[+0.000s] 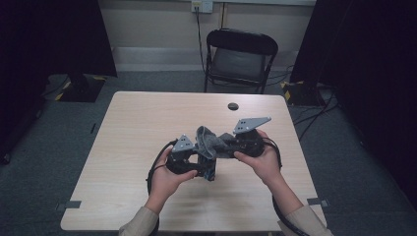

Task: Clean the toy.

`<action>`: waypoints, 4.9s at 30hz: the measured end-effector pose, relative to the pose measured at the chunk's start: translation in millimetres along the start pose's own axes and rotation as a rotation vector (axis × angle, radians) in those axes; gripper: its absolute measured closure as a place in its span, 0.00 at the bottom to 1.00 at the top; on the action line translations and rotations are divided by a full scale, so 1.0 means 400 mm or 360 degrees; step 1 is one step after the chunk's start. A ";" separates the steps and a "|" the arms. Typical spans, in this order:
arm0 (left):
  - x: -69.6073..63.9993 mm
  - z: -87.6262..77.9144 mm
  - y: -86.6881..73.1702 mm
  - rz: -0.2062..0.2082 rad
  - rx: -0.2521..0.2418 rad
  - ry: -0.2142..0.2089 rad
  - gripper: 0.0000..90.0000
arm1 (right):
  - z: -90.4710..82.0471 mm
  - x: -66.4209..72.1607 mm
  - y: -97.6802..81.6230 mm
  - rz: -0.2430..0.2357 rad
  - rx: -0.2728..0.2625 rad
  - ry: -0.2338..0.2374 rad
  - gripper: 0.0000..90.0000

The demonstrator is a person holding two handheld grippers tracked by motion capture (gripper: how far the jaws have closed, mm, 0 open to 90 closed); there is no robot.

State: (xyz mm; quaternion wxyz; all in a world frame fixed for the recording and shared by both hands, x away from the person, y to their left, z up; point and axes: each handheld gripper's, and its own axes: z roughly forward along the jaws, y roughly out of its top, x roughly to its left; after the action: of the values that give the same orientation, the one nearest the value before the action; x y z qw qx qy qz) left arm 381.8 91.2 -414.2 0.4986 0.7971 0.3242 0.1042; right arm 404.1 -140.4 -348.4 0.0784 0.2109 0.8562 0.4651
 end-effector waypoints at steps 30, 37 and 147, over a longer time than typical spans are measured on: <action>-0.041 0.010 0.006 0.0056 -0.0020 -0.0098 0.28 | 0.058 -0.023 0.057 0.0054 0.0056 -0.0063 0.84; -0.028 0.002 0.003 0.0029 -0.0038 -0.0064 0.28 | 0.045 -0.014 0.055 0.0032 0.0040 -0.0039 0.84; -0.036 -0.027 0.014 0.0050 -0.0094 -0.0089 0.28 | -0.046 -0.059 -0.022 0.0057 -0.0031 -0.0085 0.84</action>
State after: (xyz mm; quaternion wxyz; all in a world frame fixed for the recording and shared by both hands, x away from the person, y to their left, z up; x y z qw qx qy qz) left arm 367.8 88.8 -402.0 0.5292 0.7897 0.2942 0.0992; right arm 416.9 -169.0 -346.8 0.0950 0.2379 0.8453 0.4689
